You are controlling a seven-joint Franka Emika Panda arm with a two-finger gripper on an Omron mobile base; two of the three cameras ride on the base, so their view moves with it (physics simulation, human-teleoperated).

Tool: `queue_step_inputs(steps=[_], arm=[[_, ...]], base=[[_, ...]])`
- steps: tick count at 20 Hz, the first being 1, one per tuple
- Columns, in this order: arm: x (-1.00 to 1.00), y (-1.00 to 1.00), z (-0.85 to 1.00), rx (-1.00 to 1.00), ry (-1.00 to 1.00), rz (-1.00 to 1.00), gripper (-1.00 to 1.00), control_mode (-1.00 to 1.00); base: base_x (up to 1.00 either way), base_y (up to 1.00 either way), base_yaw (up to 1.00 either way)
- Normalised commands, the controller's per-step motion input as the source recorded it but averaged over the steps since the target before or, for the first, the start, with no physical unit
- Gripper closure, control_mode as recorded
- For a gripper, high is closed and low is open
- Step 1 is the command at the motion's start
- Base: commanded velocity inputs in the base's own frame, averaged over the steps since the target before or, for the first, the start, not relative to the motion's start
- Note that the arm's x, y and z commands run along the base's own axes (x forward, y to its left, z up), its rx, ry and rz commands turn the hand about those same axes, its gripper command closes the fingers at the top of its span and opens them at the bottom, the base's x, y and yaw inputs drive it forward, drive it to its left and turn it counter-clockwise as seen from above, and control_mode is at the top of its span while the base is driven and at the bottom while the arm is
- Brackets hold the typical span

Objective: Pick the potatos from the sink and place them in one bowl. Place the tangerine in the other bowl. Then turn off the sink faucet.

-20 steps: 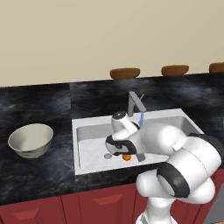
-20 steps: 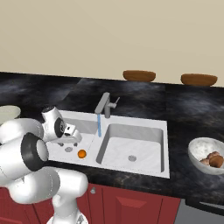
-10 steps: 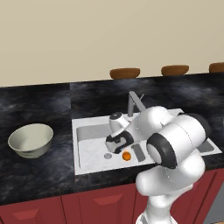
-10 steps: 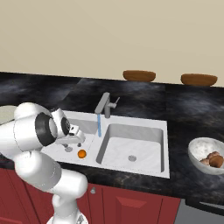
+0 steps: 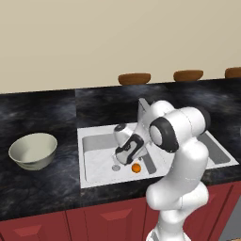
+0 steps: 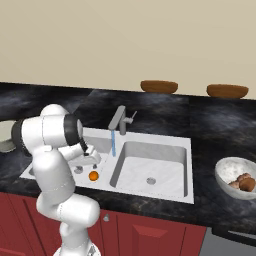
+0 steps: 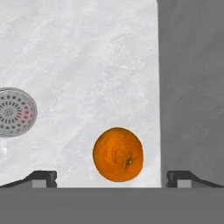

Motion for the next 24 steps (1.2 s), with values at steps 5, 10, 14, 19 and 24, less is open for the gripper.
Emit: queue_step_inputs(steps=[5, 10, 14, 19, 24], arm=[[0.22, 0.02, -0.29, -0.05, 0.05, 0.00, -1.00, -1.00], [0.12, 0.00, -0.19, -0.03, 0.06, 0.00, -1.00, -1.00], [0.04, -0.07, -0.06, -0.02, 0.07, 0.00, -1.00, -1.00], [0.05, -0.16, -0.08, -0.01, 0.06, 0.00, -1.00, -1.00], [0.00, -0.17, -0.10, -0.01, 0.06, 0.00, -1.00, -1.00]], base=[[0.00, 0.00, 0.00], [0.00, 0.00, 0.00], [0.00, 0.00, 0.00], [0.00, 0.00, 0.00], [0.00, 0.00, 0.00]])
